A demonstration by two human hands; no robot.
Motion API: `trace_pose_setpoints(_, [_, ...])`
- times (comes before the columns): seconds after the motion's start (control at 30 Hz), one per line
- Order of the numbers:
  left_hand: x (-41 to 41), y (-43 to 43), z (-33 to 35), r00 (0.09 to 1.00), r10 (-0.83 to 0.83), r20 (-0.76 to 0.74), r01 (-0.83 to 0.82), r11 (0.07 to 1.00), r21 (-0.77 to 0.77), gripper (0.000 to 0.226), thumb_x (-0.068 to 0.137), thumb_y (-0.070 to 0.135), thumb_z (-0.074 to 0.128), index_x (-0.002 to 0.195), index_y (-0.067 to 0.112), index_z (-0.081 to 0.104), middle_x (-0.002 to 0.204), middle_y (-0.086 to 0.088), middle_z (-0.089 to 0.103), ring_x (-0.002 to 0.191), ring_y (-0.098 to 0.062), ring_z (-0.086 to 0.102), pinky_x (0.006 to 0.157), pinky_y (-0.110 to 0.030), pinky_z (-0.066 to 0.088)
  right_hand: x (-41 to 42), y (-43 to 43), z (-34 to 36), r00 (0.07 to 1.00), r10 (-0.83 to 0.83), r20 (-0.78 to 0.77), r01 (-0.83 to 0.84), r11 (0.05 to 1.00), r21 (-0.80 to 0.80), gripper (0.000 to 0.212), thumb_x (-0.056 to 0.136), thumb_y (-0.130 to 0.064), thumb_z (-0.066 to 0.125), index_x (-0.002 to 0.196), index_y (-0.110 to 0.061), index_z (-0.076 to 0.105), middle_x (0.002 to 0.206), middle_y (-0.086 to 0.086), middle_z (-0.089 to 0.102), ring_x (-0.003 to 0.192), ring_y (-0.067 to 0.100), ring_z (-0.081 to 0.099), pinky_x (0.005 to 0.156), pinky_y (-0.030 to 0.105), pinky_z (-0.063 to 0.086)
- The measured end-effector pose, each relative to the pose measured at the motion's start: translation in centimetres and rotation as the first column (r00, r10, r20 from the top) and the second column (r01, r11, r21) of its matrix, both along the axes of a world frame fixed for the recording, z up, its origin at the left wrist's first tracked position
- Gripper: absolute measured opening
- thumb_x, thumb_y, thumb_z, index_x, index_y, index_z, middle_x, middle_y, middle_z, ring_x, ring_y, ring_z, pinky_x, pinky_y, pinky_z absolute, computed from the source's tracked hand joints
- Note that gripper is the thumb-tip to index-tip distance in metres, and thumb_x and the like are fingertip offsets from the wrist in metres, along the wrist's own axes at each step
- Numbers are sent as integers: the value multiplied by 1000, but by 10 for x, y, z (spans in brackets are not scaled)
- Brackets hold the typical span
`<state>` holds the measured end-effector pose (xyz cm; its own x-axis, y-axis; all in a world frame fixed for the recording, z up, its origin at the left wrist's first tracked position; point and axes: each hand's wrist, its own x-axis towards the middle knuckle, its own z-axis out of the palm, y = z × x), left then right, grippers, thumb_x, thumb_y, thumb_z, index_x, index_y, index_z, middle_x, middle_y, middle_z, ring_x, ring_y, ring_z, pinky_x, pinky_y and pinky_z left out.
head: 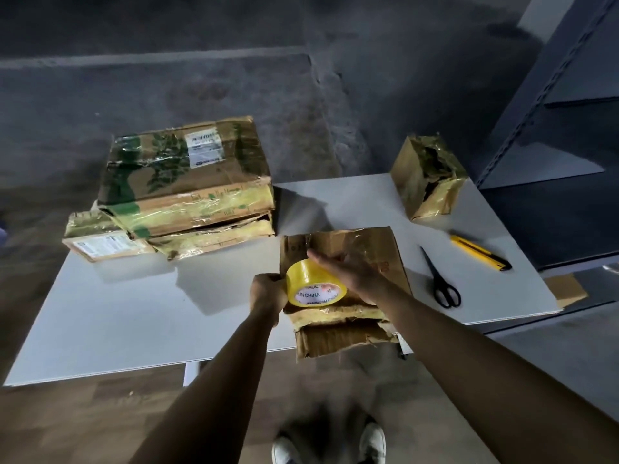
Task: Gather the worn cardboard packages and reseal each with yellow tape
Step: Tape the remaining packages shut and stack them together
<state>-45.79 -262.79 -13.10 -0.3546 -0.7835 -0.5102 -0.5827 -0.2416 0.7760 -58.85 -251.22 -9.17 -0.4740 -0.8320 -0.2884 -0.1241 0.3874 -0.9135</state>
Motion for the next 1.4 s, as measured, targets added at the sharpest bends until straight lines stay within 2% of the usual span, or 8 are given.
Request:
trace_pose_setpoints(0.1, [-1,-4,2,999,-4,44,7,997,-76,18,89,9,60,94,2,75,84,-16,70,63,-27,60,43,-20,38,-4,-5,10,977,67,-201,-71,997,-14,72,83,-69,56,53,-4,46,41,-7,34,40,15,32,52,29,34])
trace_pose_setpoints(0.17, [3,-12,6,996,7,84,6,988,-153,21,90,16,65,102,1,75,95,-17,72,70,-25,61,50,-25,44,-10,-3,21,952,85,-293,-95,995,-21,76,82,-70,56,53,0,49,39,-7,36,37,9,34,51,31,34])
trace_pose_setpoints(0.33, [26,-38,12,990,14,137,14,979,-203,23,90,14,66,103,-4,73,78,-10,67,59,-17,61,46,-23,44,-39,21,38,885,88,-458,-51,994,92,64,91,-42,68,42,-21,33,32,-12,34,36,6,38,49,22,27])
trace_pose_setpoints(0.47, [31,-36,18,984,-59,169,101,962,-253,21,91,12,67,101,-5,73,75,-10,67,58,-18,63,51,-25,50,-45,15,44,833,171,-527,-100,982,161,63,81,-64,64,44,-15,47,40,-7,44,40,12,40,52,33,34])
trace_pose_setpoints(0.6, [41,-43,17,982,-24,186,80,950,-301,21,89,12,68,98,-6,74,83,-19,71,72,-32,68,69,-44,61,-48,20,46,708,267,-654,-80,950,301,59,79,-68,60,53,-17,49,53,-1,52,58,15,54,61,31,40])
trace_pose_setpoints(0.73, [49,-49,15,982,17,186,42,951,-307,21,88,10,66,95,-10,73,82,-22,71,75,-35,69,71,-44,60,-54,34,45,679,354,-643,-3,878,479,57,80,-71,61,99,-18,65,108,1,66,103,22,62,87,34,49])
trace_pose_setpoints(0.87, [43,-40,11,965,-12,261,109,925,-363,22,93,11,61,94,-7,72,87,-26,70,80,-37,68,66,-37,55,-50,38,50,618,404,-674,27,846,532,71,81,-76,57,119,-16,61,122,6,61,110,23,60,92,35,48])
trace_pose_setpoints(1.4, [23,-28,2,849,-69,523,315,862,-398,23,101,7,47,116,-9,53,110,-26,64,100,-41,62,72,-39,40,-58,54,32,551,524,-650,90,737,670,75,76,-86,49,95,-14,51,107,8,66,97,24,63,72,30,41])
